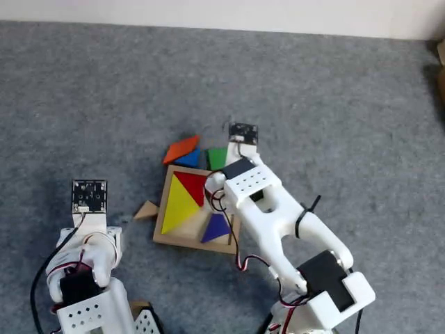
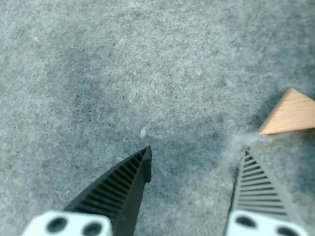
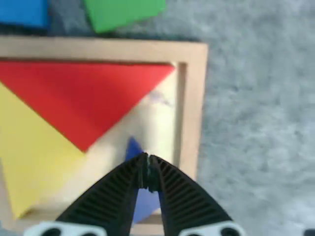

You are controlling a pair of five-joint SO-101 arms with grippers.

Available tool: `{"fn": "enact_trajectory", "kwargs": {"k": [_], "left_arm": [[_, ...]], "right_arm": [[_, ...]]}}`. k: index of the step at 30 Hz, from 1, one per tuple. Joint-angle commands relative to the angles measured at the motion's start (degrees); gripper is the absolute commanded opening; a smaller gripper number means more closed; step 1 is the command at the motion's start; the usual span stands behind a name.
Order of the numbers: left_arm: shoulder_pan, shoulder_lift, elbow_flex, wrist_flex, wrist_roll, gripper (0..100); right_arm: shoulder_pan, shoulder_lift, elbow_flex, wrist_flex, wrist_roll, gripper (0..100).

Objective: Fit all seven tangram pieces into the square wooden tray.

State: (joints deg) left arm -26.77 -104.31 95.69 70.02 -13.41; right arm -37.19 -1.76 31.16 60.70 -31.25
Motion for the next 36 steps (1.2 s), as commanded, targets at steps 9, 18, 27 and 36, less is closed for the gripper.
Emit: {"fn": "enact_trajectory", "kwargs": {"k": [9, 18, 27, 36], "left_arm": [[-0.66, 0.04, -1.01, -0.18, -0.53, 27], [-0.66, 0.04, -1.01, -0.18, -0.53, 27], [-0.57, 0.04, -1.01, -0.18, -0.53, 27], [-0.66, 0.04, -1.01, -0.18, -0.53, 27]], "right_arm": [[-4.18, -2.24, -8.57, 3.12, 3.78, 0.4], [-5.67, 7.52, -3.56, -4.88, 3.78, 0.4], [-0.48, 1.19, -3.12, -4.88, 3.96, 0.4], [-1.10, -9.01, -7.69, -7.78, 4.40, 0.6]]}}
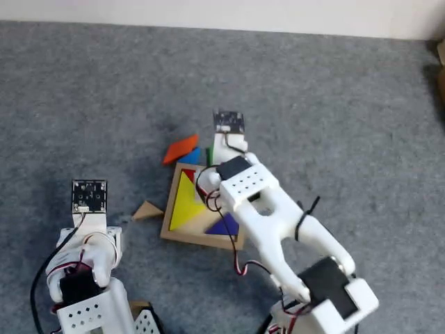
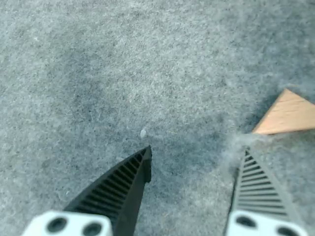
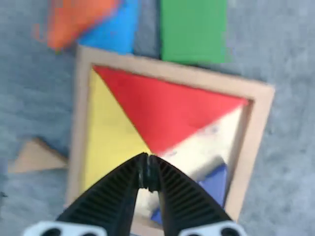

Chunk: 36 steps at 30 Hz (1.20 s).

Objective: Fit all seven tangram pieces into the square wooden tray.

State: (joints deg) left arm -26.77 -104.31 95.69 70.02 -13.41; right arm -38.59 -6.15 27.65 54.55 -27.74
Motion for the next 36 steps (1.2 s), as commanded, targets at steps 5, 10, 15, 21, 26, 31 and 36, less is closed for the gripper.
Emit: {"fn": "enact_trajectory", "kwargs": {"k": [5, 10, 15, 21, 26, 31, 36], "left_arm": [[-0.66, 0.04, -1.01, -0.18, -0.53, 27], [-0.66, 0.04, -1.01, -0.09, -0.53, 27], [-0.66, 0.04, -1.01, -0.09, -0.53, 27], [-0.66, 0.04, -1.01, -0.09, -0.53, 27], [-0.66, 0.04, -1.01, -0.09, -0.53, 27], [-0.66, 0.04, -1.01, -0.09, -0.53, 27], [-0.66, 0.04, -1.01, -0.09, -0.53, 27]], "right_arm": [[0.48, -3.03, -10.15, -1.63, 12.75, 0.7], [3.65, 5.58, -16.75, -3.47, 15.21, 5.7], [6.99, 18.51, -25.19, -3.21, 15.21, 23.6], [7.34, 29.32, -32.57, -3.12, 15.21, 24.7], [7.52, 34.86, -36.35, -3.12, 15.38, 24.6], [8.57, 37.93, -36.79, 1.54, 15.56, 19.6], [10.24, 36.09, -38.02, 2.42, 15.74, 3.0]]}}
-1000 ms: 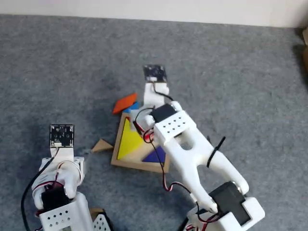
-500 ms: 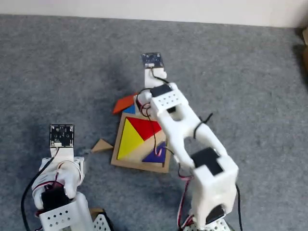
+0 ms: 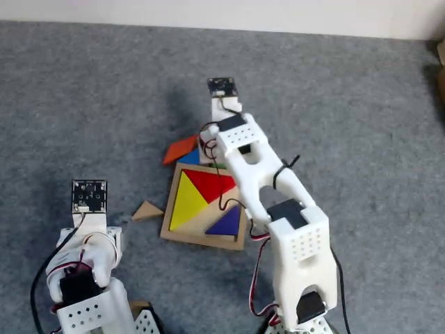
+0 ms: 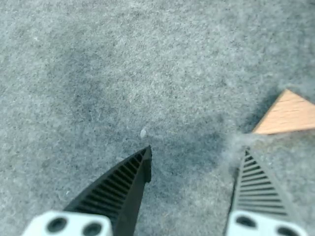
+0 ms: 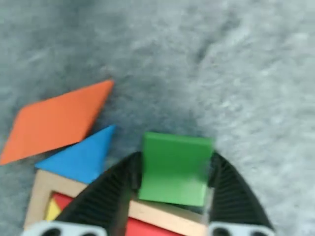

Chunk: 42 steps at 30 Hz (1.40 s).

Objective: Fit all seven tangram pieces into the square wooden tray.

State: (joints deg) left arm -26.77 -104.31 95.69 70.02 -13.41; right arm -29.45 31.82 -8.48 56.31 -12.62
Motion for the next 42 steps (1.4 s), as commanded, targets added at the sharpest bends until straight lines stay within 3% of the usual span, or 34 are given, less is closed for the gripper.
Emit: {"fn": "enact_trajectory", "kwargs": {"k": [1, 6, 17, 23, 28, 33, 42], "left_arm": [[-0.66, 0.04, -1.01, -0.09, -0.53, 27], [-0.66, 0.04, -1.01, -0.09, -0.53, 27], [-0.66, 0.04, -1.01, -0.09, -0.53, 27], [-0.66, 0.04, -1.01, -0.09, -0.53, 27], [-0.66, 0.04, -1.01, -0.18, -0.53, 27], [-0.66, 0.04, -1.01, -0.18, -0.53, 27], [-0.66, 0.04, -1.01, -0.18, -0.53, 27]], "right_arm": [[1.54, -2.51, -1.89, 0.66, 0.97, 2.0], [1.80, -6.81, -1.89, 1.71, 8.00, 2.0], [-3.21, -19.65, -1.45, 21.41, 19.96, 2.0], [-6.81, -25.80, 2.42, 29.58, 22.68, 2.0], [-9.54, -28.53, 10.68, 27.56, 22.59, 2.0], [-10.07, -28.62, 19.30, 17.89, 22.33, 2.2], [-12.09, -28.53, 25.71, 13.67, 22.33, 20.2]]}}
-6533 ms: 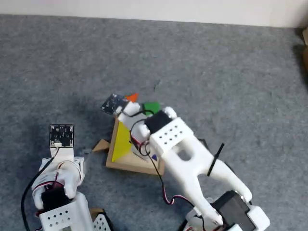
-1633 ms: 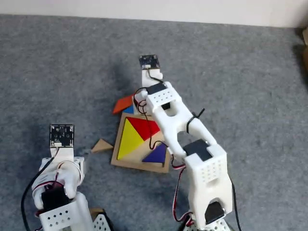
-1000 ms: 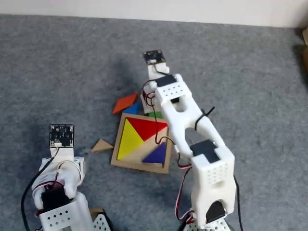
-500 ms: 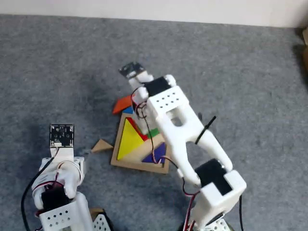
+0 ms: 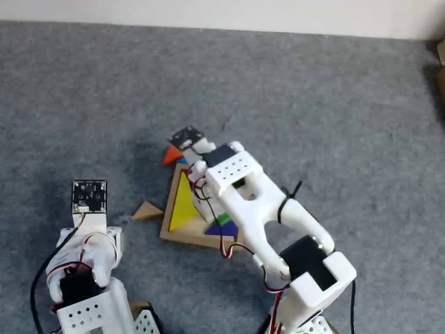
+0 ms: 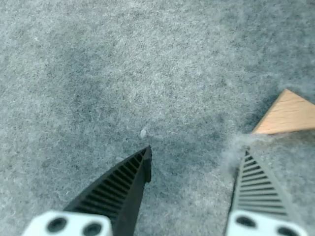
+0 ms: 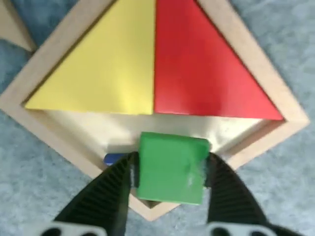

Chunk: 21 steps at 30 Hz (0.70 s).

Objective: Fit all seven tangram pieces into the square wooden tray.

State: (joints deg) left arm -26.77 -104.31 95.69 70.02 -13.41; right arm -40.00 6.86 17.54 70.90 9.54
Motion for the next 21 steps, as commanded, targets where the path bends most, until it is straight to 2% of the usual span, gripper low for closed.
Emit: {"fn": "enact_trajectory", "kwargs": {"k": [1, 9, 15, 21], "left_arm": [[-0.66, 0.04, -1.01, -0.18, -0.53, 27], [-0.66, 0.04, -1.01, -0.18, -0.53, 27], [-0.66, 0.04, -1.01, -0.18, -0.53, 27], [-0.66, 0.04, -1.01, -0.18, -0.53, 27]], "right_arm": [[-1.98, -3.56, -0.48, -0.92, 0.18, 20.3], [-2.86, -4.09, -0.66, -0.31, 0.18, 20.4], [-2.86, -6.73, -1.36, 7.16, 0.18, 20.2], [-0.13, -9.89, -1.19, 3.38, 0.09, 20.1]]}}
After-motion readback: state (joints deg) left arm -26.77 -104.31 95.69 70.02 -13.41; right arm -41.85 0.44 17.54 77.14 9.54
